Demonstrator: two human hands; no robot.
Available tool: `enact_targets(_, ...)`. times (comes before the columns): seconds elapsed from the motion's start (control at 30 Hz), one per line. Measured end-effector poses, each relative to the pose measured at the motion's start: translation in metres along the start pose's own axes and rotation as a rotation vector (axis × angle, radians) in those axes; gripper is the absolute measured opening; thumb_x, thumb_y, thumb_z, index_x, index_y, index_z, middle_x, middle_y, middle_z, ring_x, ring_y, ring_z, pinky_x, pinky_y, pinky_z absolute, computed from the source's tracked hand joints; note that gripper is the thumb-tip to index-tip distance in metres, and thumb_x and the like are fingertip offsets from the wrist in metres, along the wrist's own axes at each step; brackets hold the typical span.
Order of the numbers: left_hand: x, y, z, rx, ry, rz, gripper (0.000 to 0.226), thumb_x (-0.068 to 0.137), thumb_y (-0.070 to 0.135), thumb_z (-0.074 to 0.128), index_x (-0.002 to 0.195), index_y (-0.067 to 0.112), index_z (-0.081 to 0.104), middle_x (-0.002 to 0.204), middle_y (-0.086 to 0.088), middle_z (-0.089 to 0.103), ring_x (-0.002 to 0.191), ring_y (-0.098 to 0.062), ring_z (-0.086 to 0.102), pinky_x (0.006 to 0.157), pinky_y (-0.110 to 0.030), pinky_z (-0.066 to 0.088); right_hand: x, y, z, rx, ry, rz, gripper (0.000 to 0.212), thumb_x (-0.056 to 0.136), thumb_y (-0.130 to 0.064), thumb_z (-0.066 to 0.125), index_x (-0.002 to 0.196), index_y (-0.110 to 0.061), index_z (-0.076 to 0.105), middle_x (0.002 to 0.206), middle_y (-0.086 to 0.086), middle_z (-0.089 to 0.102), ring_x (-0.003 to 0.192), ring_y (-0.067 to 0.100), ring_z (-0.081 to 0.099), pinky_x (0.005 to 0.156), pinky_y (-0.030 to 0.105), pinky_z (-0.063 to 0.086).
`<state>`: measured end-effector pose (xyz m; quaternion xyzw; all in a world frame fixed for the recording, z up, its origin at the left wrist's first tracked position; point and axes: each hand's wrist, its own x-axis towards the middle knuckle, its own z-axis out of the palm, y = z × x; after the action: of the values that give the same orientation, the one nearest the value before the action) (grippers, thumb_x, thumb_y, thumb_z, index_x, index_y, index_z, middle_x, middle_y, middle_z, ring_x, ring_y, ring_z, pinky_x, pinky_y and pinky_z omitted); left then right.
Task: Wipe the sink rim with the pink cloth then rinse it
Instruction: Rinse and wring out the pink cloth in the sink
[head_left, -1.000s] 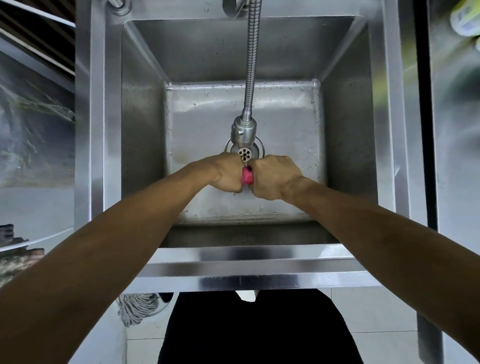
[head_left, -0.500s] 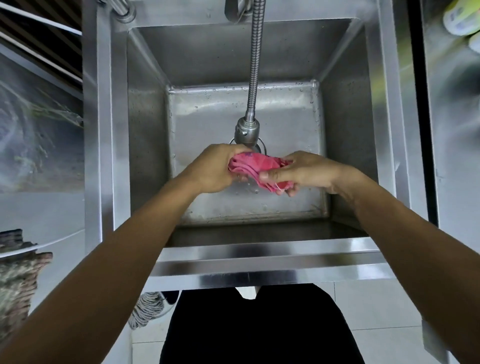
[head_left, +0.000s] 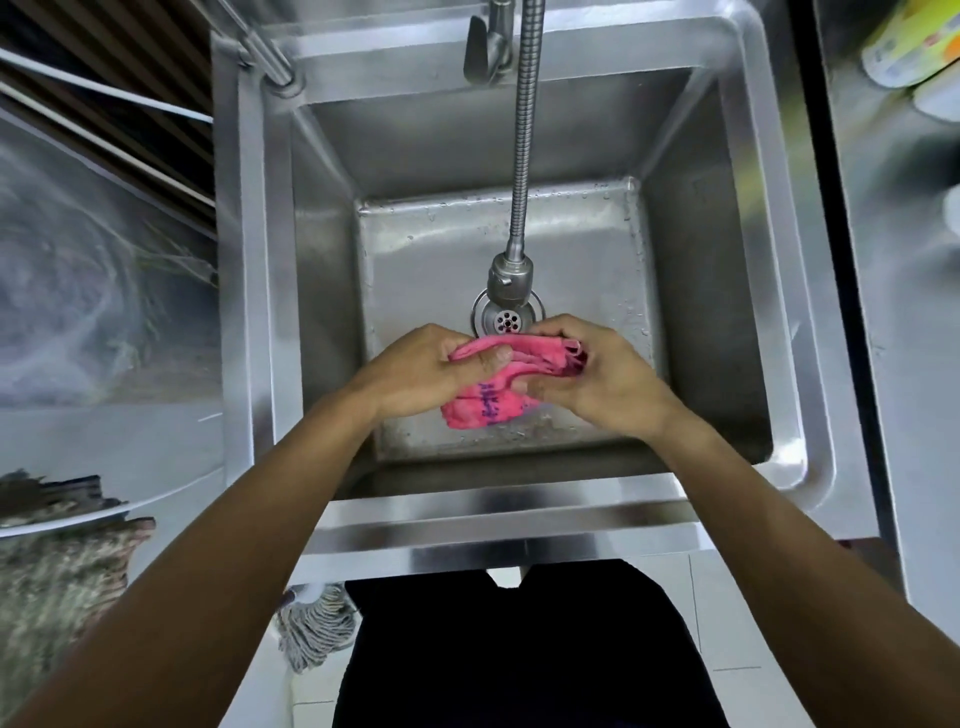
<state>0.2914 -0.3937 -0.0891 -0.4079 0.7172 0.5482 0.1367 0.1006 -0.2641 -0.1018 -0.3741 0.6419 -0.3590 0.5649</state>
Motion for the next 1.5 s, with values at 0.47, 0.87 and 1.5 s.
enact_targets(0.47, 0.002, 0.125, 0.044, -0.258, 0.265, 0.331, 0.023, 0.090, 0.025, 0.078, 0.112, 0.027, 0.072, 0.106, 0.018, 0.072, 0.102, -0.003, 0.068, 0.094, -0.030, 0.057, -0.126, -0.054, -0.031, 0.341, 0.627, 0.086, 0.024, 0.092, -0.019, 0.078, 0.115, -0.013, 0.075, 0.102, 0.006, 0.081, 0.094, 0.022, 0.079, 0.084, 0.037, 0.065)
enact_targets(0.87, -0.007, 0.290, 0.187, 0.079, -0.021, 0.760, 0.029, 0.085, 0.037, 0.083, 0.111, 0.028, 0.074, 0.101, 0.007, 0.071, 0.089, -0.002, 0.066, 0.074, -0.007, 0.048, -0.308, -0.011, -0.089, 0.506, 1.129, 0.132, 0.015, 0.092, -0.013, 0.079, 0.100, -0.005, 0.069, 0.097, 0.032, 0.072, 0.074, 0.041, 0.073, 0.073, 0.070, 0.059)
enact_targets(1.5, 0.028, 0.222, 0.365, 0.689, 0.125, 0.608, 0.060, 0.107, 0.035, 0.023, 0.160, 0.009, 0.030, 0.169, -0.007, 0.025, 0.159, -0.028, 0.008, 0.129, -0.038, 0.005, -0.309, 0.175, -0.191, -0.824, 0.457, -0.154, 0.061, 0.107, -0.013, 0.046, 0.162, -0.002, 0.023, 0.171, 0.018, 0.019, 0.157, 0.035, 0.024, 0.123, 0.050, 0.032)
